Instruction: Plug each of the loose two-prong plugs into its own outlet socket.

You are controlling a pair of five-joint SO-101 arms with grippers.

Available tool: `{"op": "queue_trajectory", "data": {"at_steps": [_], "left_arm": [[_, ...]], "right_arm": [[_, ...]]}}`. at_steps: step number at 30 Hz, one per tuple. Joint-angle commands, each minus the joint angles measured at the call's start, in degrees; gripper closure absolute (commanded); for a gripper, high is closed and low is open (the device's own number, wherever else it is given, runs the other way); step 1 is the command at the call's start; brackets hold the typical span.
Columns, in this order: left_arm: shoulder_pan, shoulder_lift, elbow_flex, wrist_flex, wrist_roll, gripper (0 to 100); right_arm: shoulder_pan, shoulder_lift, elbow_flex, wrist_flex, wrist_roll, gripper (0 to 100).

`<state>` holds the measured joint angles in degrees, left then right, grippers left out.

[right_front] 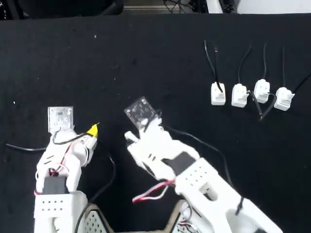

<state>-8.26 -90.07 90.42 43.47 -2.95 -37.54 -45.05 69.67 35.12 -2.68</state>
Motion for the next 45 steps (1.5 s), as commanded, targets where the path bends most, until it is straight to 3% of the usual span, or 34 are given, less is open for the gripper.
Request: {"op": "queue_trajectory", "data": {"at_steps": [1,13,19,23,29,45], "left_arm": [[-1.27,12.31,-7.78,-4.75,-0.7,77],[-22.55,45.63,-30.64,-2.37,-2.37,77],[-24.04,64.0,-46.73,11.25,-4.48,77],[-24.13,73.76,-52.0,13.45,-6.51,77],[-21.05,81.49,-53.14,13.27,-6.51,77],[2.42,81.58,-49.54,15.12,-2.29,77]], "right_arm": [[3.08,4.53,-5.67,0.26,0.18,98.7],[4.22,8.48,-7.34,0.26,0.09,98.7],[4.22,8.48,-7.34,0.26,0.09,98.7],[4.22,8.4,-7.34,0.26,0.18,98.7],[4.22,8.31,-7.43,0.26,0.18,98.7],[11.69,8.57,-8.57,0.26,0.09,98.7]]}}
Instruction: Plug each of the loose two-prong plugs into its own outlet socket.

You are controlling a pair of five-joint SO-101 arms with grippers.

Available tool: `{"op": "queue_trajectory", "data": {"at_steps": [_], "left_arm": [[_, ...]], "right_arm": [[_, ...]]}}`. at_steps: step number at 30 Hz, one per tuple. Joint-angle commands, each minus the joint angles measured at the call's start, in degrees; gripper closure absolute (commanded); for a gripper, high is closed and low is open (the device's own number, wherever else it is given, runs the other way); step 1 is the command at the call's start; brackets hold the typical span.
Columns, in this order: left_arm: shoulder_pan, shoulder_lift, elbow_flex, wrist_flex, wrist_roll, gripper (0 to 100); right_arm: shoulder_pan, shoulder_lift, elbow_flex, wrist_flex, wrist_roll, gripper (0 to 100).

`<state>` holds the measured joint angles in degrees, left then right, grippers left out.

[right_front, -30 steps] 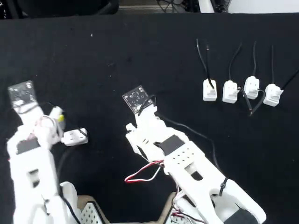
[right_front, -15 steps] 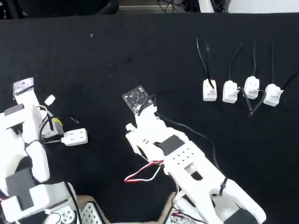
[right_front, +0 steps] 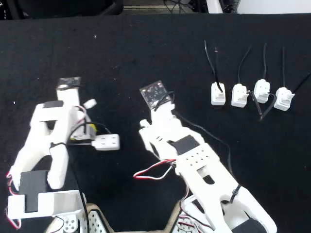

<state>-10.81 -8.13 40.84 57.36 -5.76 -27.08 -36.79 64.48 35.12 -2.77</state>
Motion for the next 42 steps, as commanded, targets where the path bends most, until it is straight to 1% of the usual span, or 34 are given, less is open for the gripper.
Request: {"op": "queue_trajectory", "data": {"at_steps": [1,4,7,11,13,15,18,21,24,27,30,33,38,40,42], "left_arm": [[5.67,-0.35,-0.31,2.46,0.53,77],[6.99,-0.35,-1.1,5.1,0.44,77],[5.93,-0.35,-2.24,5.89,0.44,77],[1.27,-0.35,-4.09,6.07,0.44,77],[-1.45,-0.35,-4.97,7.65,0.35,77],[-2.42,-0.35,-6.37,11.6,-2.29,77],[-0.75,-0.35,-6.37,15.74,-8.26,77],[0.75,-0.35,-5.49,15.03,-9.05,77],[0.4,-0.35,-5.23,13.63,-6.51,85],[0.4,-0.44,-5.32,14.07,-5.89,93],[1.19,-1.76,-4.09,14.07,-5.98,93],[5.14,-2.11,-1.98,13.1,-5.8,93],[14.2,-2.02,2.51,5.36,-5.54,93],[16.31,-2.2,2.95,4.13,-5.27,93],[17.1,-2.55,2.77,3.87,-3.16,93]], "right_arm": [[1.23,0.4,-3.38,0.26,0.18,98.7],[1.23,0.4,-3.38,0.26,0.18,98.7],[1.23,0.4,-3.38,0.26,0.18,98.7],[1.23,0.4,-3.3,0.26,0.26,98.7],[1.23,0.4,-3.21,0.26,0.35,98.7],[1.23,0.4,-3.21,0.26,0.35,98.7],[1.23,0.4,-3.21,0.26,0.53,98.7],[1.23,0.4,-3.21,0.26,0.53,98.7],[1.23,0.4,-3.21,0.26,0.53,98.7],[1.23,0.4,-3.21,0.26,0.62,98.7],[1.23,0.4,-3.12,0.35,0.62,98.7],[1.23,0.13,-3.21,0.62,0.62,98.7],[2.64,0.13,-3.3,0.7,0.62,98.7],[4.4,0.04,-3.38,0.62,0.62,98.7],[5.89,0.13,-3.38,0.35,0.62,98.7]]}}
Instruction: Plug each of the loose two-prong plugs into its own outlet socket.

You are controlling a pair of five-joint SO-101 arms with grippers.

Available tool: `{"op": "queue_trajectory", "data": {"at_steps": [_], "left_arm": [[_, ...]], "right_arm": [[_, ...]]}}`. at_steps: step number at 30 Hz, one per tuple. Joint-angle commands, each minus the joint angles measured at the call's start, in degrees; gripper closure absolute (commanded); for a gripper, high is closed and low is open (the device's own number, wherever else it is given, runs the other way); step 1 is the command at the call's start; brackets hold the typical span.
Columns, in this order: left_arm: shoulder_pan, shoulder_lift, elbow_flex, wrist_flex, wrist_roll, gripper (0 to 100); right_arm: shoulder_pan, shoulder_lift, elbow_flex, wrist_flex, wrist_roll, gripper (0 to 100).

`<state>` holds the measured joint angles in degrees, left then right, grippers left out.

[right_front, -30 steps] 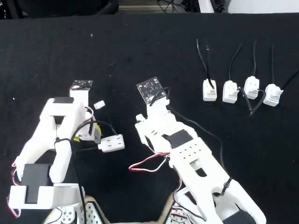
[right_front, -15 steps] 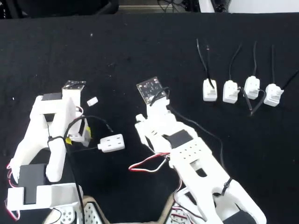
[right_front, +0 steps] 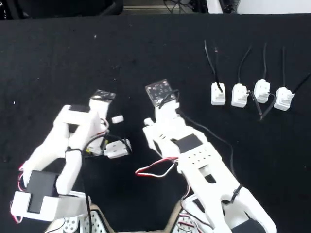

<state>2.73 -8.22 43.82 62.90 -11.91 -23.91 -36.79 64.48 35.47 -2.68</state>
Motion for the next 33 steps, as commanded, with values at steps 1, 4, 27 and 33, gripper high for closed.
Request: {"op": "queue_trajectory", "data": {"at_steps": [1,4,27,33], "left_arm": [[3.82,-2.46,-0.48,-1.93,3.78,93],[4.0,-2.46,-0.66,-4.04,5.1,93],[3.65,-2.46,-2.95,5.63,0.26,93],[8.75,-2.46,-0.84,2.73,2.99,93]], "right_arm": [[3.43,0.13,-3.38,0.0,0.53,98.7],[4.48,0.31,-3.38,-0.09,0.53,98.7],[4.75,0.22,-3.38,-0.09,0.62,98.7],[10.29,0.31,-5.23,0.09,0.62,98.7]]}}
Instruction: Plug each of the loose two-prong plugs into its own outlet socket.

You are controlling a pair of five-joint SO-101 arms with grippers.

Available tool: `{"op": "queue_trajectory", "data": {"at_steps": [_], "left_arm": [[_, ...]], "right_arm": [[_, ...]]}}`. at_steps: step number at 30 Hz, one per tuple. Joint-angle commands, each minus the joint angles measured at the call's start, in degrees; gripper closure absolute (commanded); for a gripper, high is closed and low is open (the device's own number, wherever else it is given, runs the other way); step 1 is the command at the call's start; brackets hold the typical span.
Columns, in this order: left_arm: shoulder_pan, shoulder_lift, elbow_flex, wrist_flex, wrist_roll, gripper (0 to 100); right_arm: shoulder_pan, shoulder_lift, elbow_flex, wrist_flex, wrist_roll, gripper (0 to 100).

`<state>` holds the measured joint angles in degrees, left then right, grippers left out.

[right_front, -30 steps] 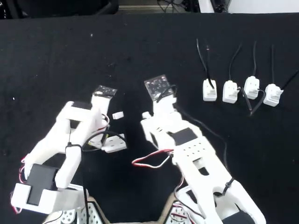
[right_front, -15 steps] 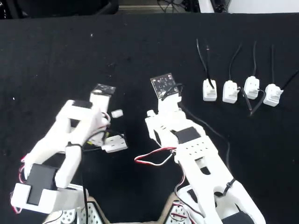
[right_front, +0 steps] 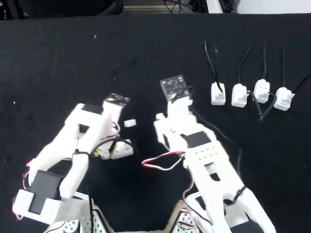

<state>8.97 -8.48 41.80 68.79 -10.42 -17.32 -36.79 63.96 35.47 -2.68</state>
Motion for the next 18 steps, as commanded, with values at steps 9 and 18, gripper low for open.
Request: {"op": "queue_trajectory", "data": {"at_steps": [9,18], "left_arm": [[2.68,-2.2,2.42,-12.4,4.57,82],[2.77,-2.2,2.15,-20.13,4.75,84]], "right_arm": [[11.16,0.4,-6.73,-0.09,0.62,98.7],[14.24,0.48,-7.25,-0.09,0.62,98.7]]}}
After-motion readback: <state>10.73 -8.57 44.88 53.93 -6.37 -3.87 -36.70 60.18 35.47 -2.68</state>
